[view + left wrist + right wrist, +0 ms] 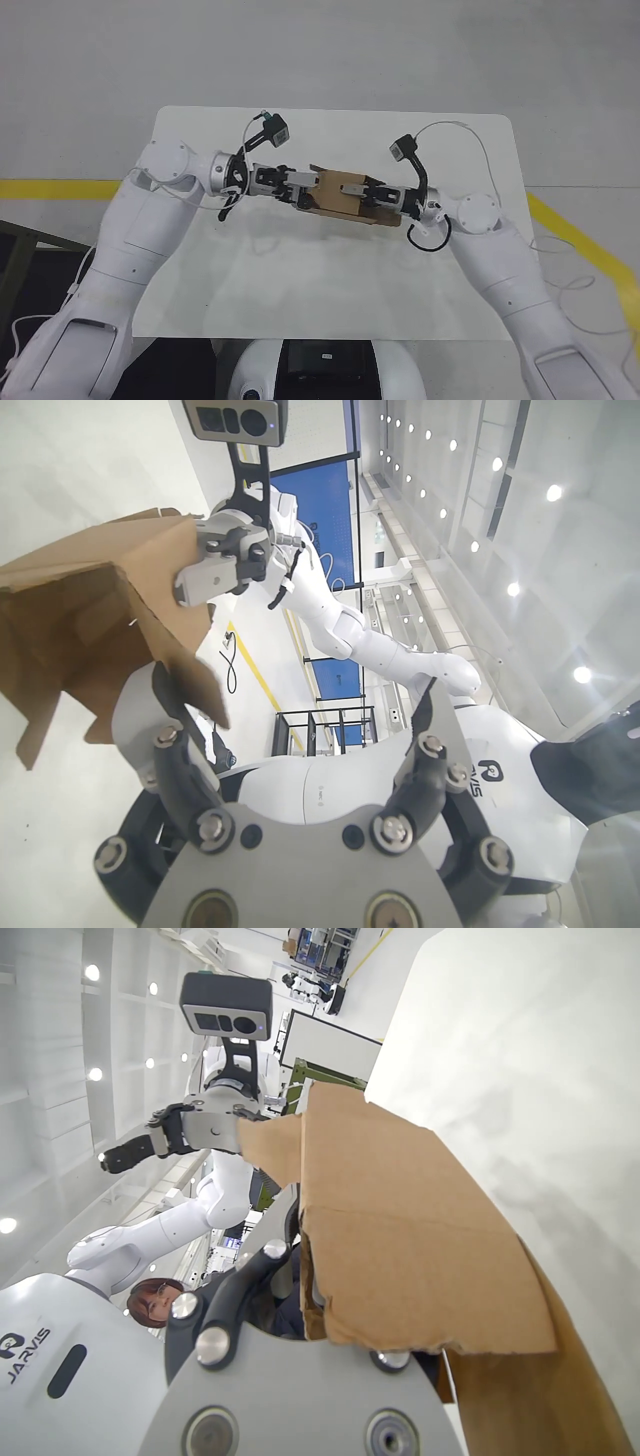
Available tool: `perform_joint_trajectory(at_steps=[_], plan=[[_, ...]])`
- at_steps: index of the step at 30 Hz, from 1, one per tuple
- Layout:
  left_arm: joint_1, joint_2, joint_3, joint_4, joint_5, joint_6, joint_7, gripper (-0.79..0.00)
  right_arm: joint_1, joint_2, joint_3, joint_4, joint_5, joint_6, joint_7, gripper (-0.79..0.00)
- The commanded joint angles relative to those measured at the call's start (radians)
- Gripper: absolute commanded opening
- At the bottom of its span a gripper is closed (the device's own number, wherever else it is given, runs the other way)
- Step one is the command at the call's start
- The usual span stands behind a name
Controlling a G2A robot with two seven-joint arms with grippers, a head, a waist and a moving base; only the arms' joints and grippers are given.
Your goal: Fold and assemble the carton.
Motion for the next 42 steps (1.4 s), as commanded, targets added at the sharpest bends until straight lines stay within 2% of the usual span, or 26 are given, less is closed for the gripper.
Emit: perform_joint_trajectory(at_steps=[1, 11, 24, 34, 42], plan=[[0.001, 0.000, 0.000, -0.005, -0.003, 0.004, 0.002, 0.000, -0.003, 0.000, -0.001, -0.006, -0.013, 0.010, -0.018, -0.785], [-0.012, -0.010, 0.033, -0.007, -0.007, 0.010, 0.011, 0.000, -0.032, -0.001, -0.005, -0.073, -0.060, 0.057, -0.078, -0.785], [-0.025, -0.018, 0.066, -0.013, 0.046, 0.011, 0.038, 0.000, -0.075, 0.004, 0.008, -0.154, -0.072, 0.083, -0.085, -0.785], [-0.022, -0.017, 0.062, -0.020, 0.051, 0.013, 0.040, 0.000, -0.093, 0.007, 0.018, -0.181, -0.072, 0.090, -0.082, -0.785], [-0.005, -0.006, 0.014, -0.022, 0.021, 0.007, 0.043, 0.000, -0.099, 0.010, 0.032, -0.178, -0.069, 0.092, -0.076, -0.785]])
